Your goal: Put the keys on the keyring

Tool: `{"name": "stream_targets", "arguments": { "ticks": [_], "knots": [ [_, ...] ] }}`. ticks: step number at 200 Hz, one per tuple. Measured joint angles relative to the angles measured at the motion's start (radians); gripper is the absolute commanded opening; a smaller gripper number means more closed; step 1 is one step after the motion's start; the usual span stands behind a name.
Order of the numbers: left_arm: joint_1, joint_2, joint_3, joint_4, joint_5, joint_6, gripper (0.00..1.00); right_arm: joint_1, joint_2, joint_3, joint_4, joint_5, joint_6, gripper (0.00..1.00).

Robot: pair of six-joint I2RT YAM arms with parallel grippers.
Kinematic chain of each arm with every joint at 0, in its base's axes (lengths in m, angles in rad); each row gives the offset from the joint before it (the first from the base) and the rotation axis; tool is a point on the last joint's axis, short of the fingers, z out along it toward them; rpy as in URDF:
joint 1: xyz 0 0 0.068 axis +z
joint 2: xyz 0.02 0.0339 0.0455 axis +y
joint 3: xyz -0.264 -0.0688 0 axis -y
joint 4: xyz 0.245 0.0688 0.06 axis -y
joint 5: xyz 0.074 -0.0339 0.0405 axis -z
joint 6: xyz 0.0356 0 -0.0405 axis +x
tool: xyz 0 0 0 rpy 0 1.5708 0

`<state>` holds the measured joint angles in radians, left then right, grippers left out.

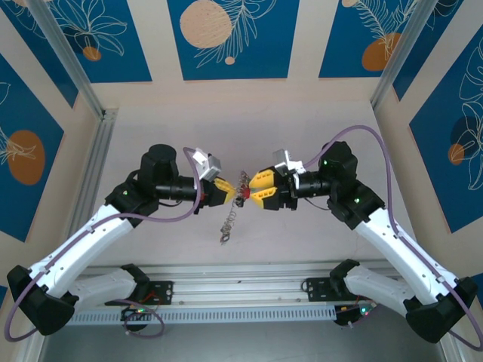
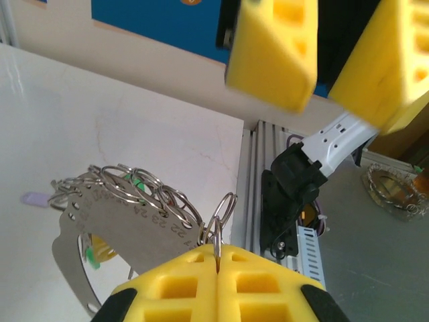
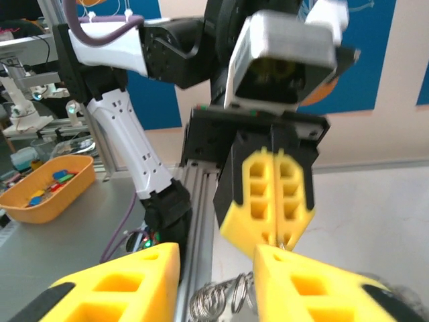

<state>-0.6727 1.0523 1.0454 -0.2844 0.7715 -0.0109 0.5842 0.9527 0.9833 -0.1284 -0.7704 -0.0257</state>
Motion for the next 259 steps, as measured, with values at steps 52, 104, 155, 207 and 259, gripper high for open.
{"name": "stream_targets", "arguments": {
  "ticks": [52,104,155,207,259],
  "knots": [
    [0.000,-0.005,0.018,0.047,0.076,-0.026,0.00,0.019,0.062,-0.016,-0.027,-0.023,0.002,0.26],
    [0.000,-0.032,0.029,0.088,0.128,-0.060,0.00,0.019,0.092,-0.008,-0.029,-0.031,0.001,0.13],
    [0.000,-0.053,0.031,0.104,0.145,-0.063,0.00,0.019,0.092,0.035,-0.004,-0.042,0.008,0.19],
    [0.000,-0.070,0.026,0.165,0.145,-0.085,0.00,0.050,0.018,0.049,-0.053,0.045,-0.024,0.31],
    [0.000,-0.079,0.015,0.217,0.145,-0.087,0.00,0.190,-0.121,0.049,-0.100,0.167,-0.099,0.26]
  ]
}}
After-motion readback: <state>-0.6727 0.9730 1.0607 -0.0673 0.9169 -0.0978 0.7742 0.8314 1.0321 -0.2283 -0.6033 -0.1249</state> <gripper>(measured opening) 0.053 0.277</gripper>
